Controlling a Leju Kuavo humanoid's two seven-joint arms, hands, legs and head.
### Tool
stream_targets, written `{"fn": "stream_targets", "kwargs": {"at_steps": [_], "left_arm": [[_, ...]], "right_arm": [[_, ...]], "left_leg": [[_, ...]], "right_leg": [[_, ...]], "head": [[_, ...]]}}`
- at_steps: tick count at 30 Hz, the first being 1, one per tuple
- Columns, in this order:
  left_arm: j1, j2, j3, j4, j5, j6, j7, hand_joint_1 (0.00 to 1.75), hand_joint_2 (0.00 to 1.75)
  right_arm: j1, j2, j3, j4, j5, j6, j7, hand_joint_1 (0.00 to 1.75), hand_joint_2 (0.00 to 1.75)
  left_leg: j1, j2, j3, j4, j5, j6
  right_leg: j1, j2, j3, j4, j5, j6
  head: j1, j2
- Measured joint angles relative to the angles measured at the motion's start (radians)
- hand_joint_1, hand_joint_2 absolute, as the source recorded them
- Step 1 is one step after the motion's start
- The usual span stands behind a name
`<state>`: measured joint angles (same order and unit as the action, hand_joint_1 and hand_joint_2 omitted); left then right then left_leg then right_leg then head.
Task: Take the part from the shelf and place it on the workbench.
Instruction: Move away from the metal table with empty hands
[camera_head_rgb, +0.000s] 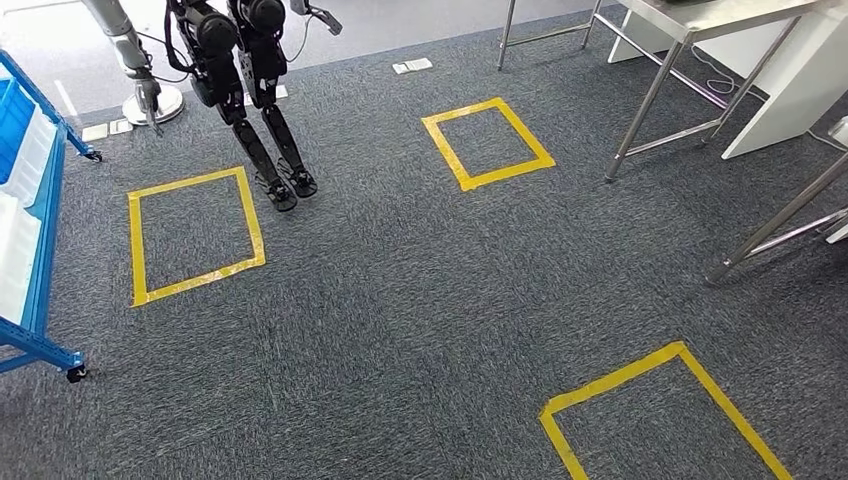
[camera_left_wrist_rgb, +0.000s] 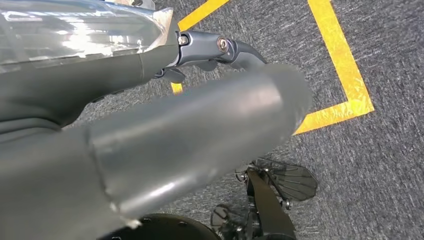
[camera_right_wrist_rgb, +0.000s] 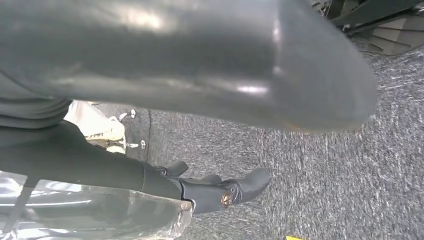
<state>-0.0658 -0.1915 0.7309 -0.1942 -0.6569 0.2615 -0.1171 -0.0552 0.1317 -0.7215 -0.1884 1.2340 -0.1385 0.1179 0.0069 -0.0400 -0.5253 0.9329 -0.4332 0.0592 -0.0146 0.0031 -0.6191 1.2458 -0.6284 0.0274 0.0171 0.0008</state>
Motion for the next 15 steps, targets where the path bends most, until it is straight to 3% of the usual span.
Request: {"fn": "stream_targets", "kwargs": {"at_steps": [1,3,4,6,8,10,12,13,14,15], "left_arm": [[0.0,0.0,0.0,0.0,0.0,0.0,0.0,0.0,0.0],[0.0,-0.001,0.0,0.0,0.0,-0.001,0.001,0.0,0.0],[-0.001,-0.001,0.0,0.0,0.0,-0.001,0.002,0.0,0.0],[-0.001,-0.001,0.0,0.0,0.0,-0.001,0.003,0.0,0.0],[0.0,-0.001,0.0,0.0,0.0,-0.001,0.003,0.0,0.0],[0.0,0.0,0.001,0.0,0.0,0.0,0.004,0.0,0.0],[-0.001,-0.001,0.001,0.0,0.0,0.0,0.005,0.0,0.0],[-0.002,-0.001,0.001,0.0,0.001,0.0,0.005,0.0,0.0],[-0.002,-0.001,0.002,0.0,0.002,0.0,0.005,0.0,0.0],[-0.001,-0.001,0.002,0.0,0.004,0.0,0.005,0.0,0.0]], "right_arm": [[0.0,0.0,0.0,0.0,0.002,0.0,0.0,0.0,0.0],[0.001,-0.001,0.0,0.0,0.006,0.0,0.0,0.0,0.0],[0.001,-0.001,0.0,0.0,0.008,0.001,0.0,0.0,0.0],[0.001,-0.001,0.0,0.0,0.011,0.002,0.0,0.0,0.0],[0.0,-0.002,0.0,0.0,0.013,0.004,0.0,0.0,0.0],[-0.001,-0.002,-0.001,0.0,0.015,0.005,0.0,0.0,0.0],[0.001,-0.002,-0.001,0.0,0.017,0.006,0.0,0.0,0.0],[0.002,-0.002,-0.001,0.0,0.018,0.006,0.0,0.0,0.0],[0.003,-0.003,-0.001,0.0,0.02,0.006,0.0,0.0,0.0],[0.004,-0.003,-0.001,0.0,0.022,0.007,0.0,0.0,0.0]], "left_leg": [[0.0,-0.007,0.0,0.002,0.0,-0.001],[0.001,-0.023,-0.003,0.012,-0.003,-0.008],[0.0,-0.032,-0.006,0.02,-0.006,-0.014],[-0.003,-0.046,-0.014,0.031,-0.012,-0.027],[-0.001,-0.055,-0.02,0.037,-0.013,-0.037],[0.002,-0.027,-0.041,0.076,-0.04,-0.045],[0.003,0.017,-0.096,0.194,-0.106,-0.051],[0.004,0.028,-0.133,0.269,-0.14,-0.053],[0.004,0.033,-0.163,0.33,-0.162,-0.054],[0.004,0.036,-0.178,0.357,-0.163,-0.053]], "right_leg": [[-0.002,0.001,0.015,-0.03,0.019,0.01],[-0.011,0.022,0.085,-0.177,0.082,0.029],[-0.013,0.035,0.113,-0.24,0.108,0.03],[-0.01,0.049,0.133,-0.288,0.127,0.018],[-0.007,0.031,0.134,-0.283,0.129,0.0],[-0.01,0.012,0.137,-0.283,0.133,-0.015],[-0.007,-0.009,0.136,-0.283,0.134,-0.026],[-0.003,-0.021,0.136,-0.283,0.133,-0.029],[0.0,-0.033,0.135,-0.283,0.132,-0.031],[0.003,-0.045,0.135,-0.283,0.13,-0.033]], "head": [[0.0,0.0],[0.001,0.0],[0.001,0.0],[0.0,0.0],[-0.002,0.0],[-0.005,0.0],[-0.009,0.0],[-0.011,0.0],[-0.011,0.0],[-0.012,0.0]]}}
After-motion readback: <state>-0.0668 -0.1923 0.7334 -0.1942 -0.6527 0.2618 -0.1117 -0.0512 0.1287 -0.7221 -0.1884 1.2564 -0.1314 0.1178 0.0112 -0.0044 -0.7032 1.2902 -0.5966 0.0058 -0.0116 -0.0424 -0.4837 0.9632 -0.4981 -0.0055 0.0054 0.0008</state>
